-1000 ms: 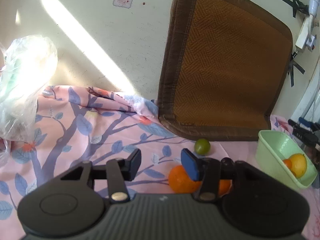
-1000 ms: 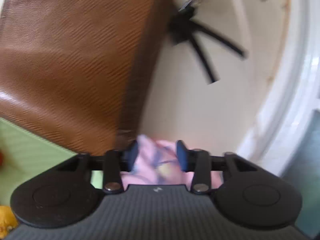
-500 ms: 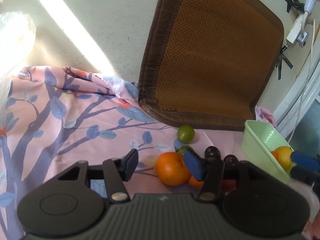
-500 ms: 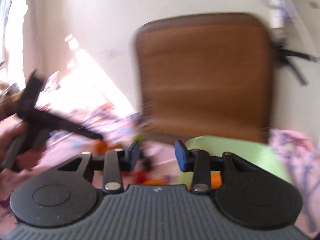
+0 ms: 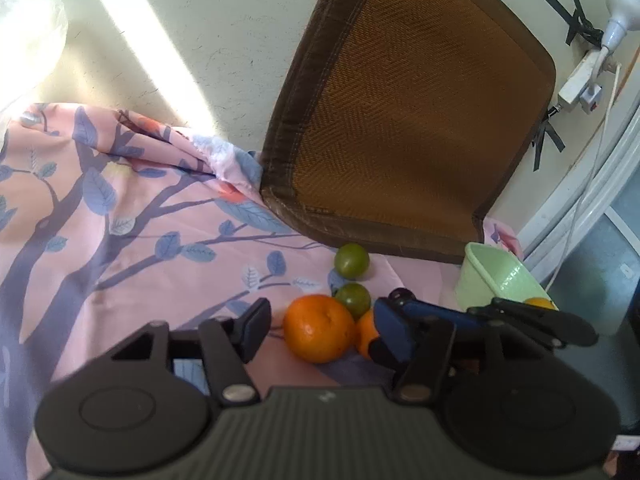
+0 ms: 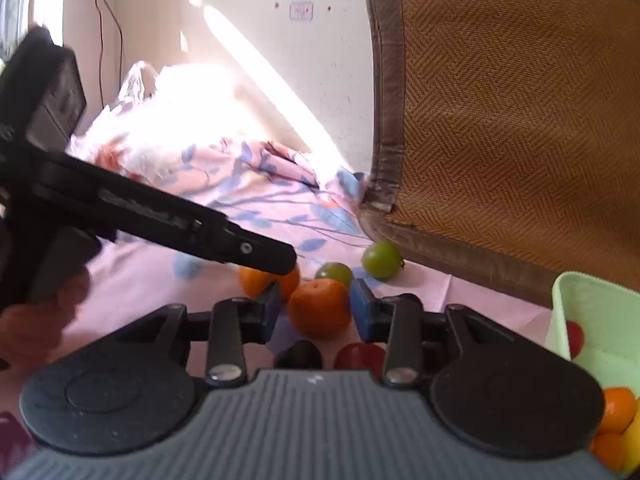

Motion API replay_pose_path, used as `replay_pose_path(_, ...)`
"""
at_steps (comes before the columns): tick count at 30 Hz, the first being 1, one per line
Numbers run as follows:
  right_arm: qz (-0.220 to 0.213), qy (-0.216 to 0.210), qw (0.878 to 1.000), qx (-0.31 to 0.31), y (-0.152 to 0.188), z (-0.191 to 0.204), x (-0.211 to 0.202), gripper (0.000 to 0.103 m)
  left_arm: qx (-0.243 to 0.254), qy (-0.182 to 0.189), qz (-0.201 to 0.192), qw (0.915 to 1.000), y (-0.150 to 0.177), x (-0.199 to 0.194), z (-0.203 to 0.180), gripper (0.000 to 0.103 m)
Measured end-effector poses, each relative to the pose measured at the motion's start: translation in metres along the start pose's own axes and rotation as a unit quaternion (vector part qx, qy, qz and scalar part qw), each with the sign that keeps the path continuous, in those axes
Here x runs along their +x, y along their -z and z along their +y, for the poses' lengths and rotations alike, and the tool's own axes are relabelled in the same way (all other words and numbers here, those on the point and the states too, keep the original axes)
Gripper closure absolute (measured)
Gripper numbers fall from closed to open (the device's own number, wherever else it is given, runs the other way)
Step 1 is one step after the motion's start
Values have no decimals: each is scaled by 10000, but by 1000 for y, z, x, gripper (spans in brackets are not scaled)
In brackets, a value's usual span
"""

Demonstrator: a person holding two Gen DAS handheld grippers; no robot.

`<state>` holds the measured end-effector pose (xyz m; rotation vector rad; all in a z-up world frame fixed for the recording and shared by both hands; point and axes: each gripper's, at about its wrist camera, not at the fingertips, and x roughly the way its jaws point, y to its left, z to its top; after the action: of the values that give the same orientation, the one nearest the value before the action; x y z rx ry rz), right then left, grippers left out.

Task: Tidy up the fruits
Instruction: 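Grasp a mandarin with the right tool while the left grasps another mandarin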

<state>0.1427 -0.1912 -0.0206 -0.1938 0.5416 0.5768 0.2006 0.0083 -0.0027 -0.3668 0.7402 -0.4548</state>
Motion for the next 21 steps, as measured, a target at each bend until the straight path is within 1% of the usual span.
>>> replay_pose_path(2, 79, -69, 9999, 81, 2, -4, 4, 61, -27, 21, -18, 10000, 0, 0, 0, 43)
replay_pose_path(5, 89, -122, 9998, 152, 2, -8, 7, 62, 43, -74, 44, 10000, 2, 4, -2, 43)
replay_pose_path(7, -36, -136, 9996, 227, 2, -10, -2, 63, 156, -160, 68, 9997, 5, 6, -5, 43)
replay_pose_path(10, -557, 179, 9979, 290, 7, -15, -30, 63, 254, -197, 64, 9995, 7, 7, -9, 43)
replay_pose_path(11, -751, 374, 9958, 355, 10, -19, -44, 63, 261, -214, 59, 9994, 7, 8, -9, 44)
replay_pose_path(13, -1018, 713, 9905, 587, 17, -30, -67, 63, 327, -301, 7, 9990, 9, 10, -11, 50)
replay_pose_path(14, -1118, 848, 9875, 723, 21, -36, -78, 63, 388, -394, -6, 9985, 10, 11, -13, 62)
replay_pose_path(18, -1351, 1228, 9757, 1213, 36, -59, -110, 63, 349, -440, -11, 9984, 9, 7, -14, 62)
replay_pose_path(19, -1380, 1288, 9736, 1282, 39, -62, -115, 63, 271, -396, -29, 9988, 7, 4, -14, 62)
replay_pose_path(21, -1409, 1394, 9706, 1364, 45, -68, -123, 63, 132, -186, -122, 9997, 1, -5, -20, 62)
